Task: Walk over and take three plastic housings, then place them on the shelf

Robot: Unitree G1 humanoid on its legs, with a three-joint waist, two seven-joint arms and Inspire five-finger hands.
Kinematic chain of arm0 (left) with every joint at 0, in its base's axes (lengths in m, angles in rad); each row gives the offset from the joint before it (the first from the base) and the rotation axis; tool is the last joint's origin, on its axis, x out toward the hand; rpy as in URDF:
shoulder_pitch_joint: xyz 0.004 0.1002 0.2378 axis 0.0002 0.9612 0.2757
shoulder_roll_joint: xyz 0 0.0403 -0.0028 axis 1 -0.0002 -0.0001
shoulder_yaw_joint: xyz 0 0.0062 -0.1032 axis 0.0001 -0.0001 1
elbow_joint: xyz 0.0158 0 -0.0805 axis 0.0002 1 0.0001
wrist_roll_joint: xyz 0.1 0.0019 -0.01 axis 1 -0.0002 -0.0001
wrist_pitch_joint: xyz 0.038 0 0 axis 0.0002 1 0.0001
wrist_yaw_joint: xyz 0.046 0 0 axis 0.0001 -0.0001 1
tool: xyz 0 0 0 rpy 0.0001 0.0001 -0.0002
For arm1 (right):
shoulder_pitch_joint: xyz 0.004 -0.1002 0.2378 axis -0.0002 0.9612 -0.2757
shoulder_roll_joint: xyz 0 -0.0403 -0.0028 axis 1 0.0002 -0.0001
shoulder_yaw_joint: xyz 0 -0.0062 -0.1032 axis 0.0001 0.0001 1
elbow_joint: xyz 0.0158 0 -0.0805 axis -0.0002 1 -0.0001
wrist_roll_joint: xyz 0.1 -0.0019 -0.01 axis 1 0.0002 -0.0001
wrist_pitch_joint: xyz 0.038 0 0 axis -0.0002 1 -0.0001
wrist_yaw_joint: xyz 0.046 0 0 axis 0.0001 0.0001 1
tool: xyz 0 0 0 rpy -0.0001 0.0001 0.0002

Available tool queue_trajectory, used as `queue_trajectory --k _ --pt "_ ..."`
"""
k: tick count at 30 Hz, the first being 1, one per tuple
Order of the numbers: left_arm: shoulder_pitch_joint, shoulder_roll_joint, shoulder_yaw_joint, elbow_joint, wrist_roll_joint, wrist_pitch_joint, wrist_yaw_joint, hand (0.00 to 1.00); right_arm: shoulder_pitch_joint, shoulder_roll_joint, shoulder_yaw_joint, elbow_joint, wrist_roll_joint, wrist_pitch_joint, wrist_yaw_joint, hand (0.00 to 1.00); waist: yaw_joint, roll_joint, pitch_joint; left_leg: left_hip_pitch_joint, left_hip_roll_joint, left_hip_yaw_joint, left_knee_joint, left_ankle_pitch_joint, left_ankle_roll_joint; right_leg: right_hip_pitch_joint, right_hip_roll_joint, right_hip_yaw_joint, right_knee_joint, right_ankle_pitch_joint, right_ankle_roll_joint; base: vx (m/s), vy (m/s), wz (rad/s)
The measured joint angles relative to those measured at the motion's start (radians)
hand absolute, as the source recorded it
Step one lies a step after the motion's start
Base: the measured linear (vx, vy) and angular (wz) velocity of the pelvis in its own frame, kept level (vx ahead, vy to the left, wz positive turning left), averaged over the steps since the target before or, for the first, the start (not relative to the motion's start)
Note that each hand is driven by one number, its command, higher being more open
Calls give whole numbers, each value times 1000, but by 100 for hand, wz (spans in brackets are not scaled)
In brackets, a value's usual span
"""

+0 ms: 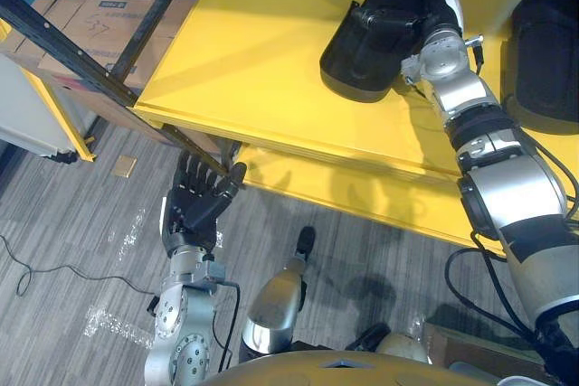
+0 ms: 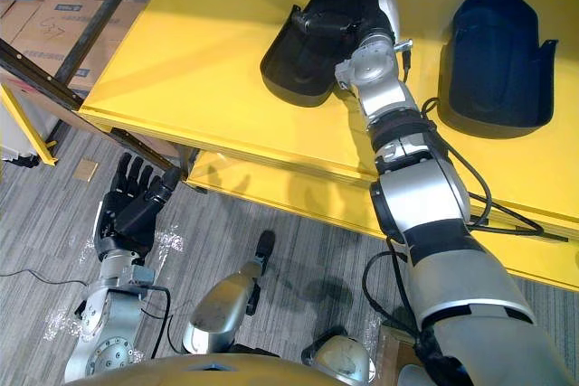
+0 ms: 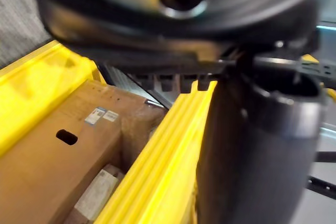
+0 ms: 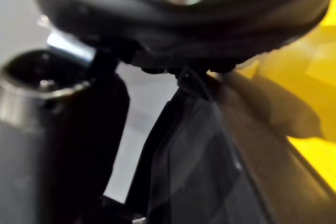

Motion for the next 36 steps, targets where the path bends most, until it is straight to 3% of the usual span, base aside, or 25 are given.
queue_trajectory --k 10,15,20,23,28,33,36 --pt "-6 0 3 -2 -5 -5 -1 100 -18 -23 39 0 -10 -119 5 100 12 2 25 0 -1 0 0 3 1 0 -1 -1 -2 -3 0 16 -14 0" --pt "-5 9 3 -1 -4 -29 -14 100 -19 -24 73 0 -86 -187 -64 100 12 2 26 0 -1 -1 0 3 1 1 0 -2 -4 -3 1 0 0 0" --pt "-7 18 2 -1 -4 -90 -72 100 -23 -36 78 -73 -209 -254 -159 100 7 2 26 0 3 0 0 3 0 5 0 -3 -13 2 8 0 0 0" --pt "-9 20 2 -9 -3 -114 -106 100 -23 -85 77 -256 -279 -260 -203 100 -4 1 26 7 4 8 0 2 1 20 3 -1 -44 17 16 19 -2 -4" --pt "-13 75 19 -71 2 -131 -145 100 24 -133 18 -706 -268 -265 -215 100 -55 -13 19 52 15 77 0 -8 8 57 24 40 -133 67 22 3 1 -28" --pt "-58 151 119 -140 47 -124 -140 100 435 -134 -219 -1124 -81 -276 -116 100 -109 -82 -79 84 26 149 -2 -40 14 67 39 96 -191 101 23 -11 -12 -40" --pt "-98 167 214 -159 55 -73 -122 100 729 -100 -349 -1269 -17 -241 -49 100 -144 -92 -118 108 33 200 -5 -53 13 71 48 146 -224 129 22 -30 1 -50"
